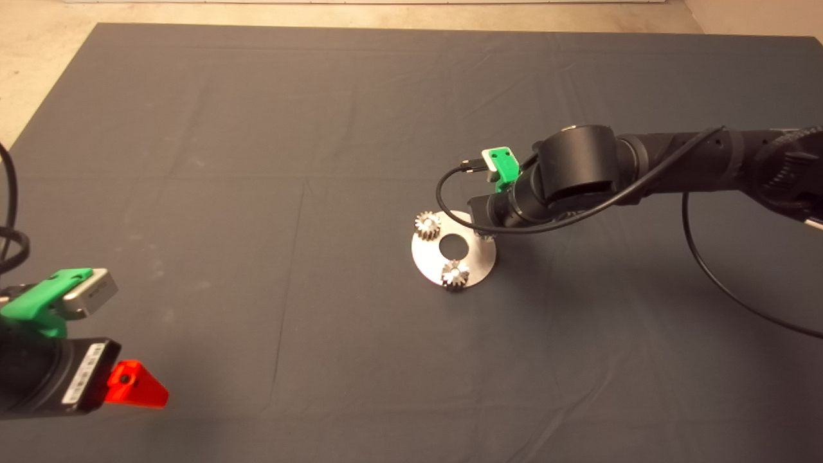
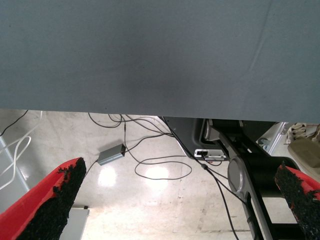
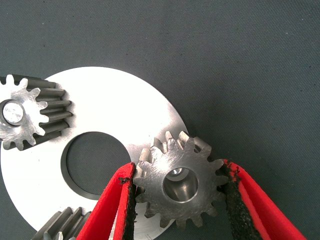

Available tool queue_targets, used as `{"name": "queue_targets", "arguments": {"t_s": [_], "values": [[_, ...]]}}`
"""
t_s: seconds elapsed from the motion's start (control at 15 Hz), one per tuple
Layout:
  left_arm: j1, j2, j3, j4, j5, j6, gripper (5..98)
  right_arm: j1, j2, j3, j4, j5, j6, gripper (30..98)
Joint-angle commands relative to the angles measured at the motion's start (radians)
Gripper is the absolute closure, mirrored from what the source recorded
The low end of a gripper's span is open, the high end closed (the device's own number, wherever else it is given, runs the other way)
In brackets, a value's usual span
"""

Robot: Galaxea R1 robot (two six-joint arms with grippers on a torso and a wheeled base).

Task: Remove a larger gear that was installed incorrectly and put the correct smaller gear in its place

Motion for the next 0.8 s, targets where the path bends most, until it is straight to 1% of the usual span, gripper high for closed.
{"name": "queue_targets", "arguments": {"t_s": [0.0, 0.73], "values": [[-0.001, -0.008, -0.005, 0.007, 0.133, 0.010, 5.4, 0.012, -0.006, 0.013, -0.015, -0.139, 0.005, 89.2], [-0.001, -0.008, -0.005, 0.006, 0.133, 0.010, 5.4, 0.004, 0.005, 0.011, -0.017, -0.139, 0.005, 89.2]]}}
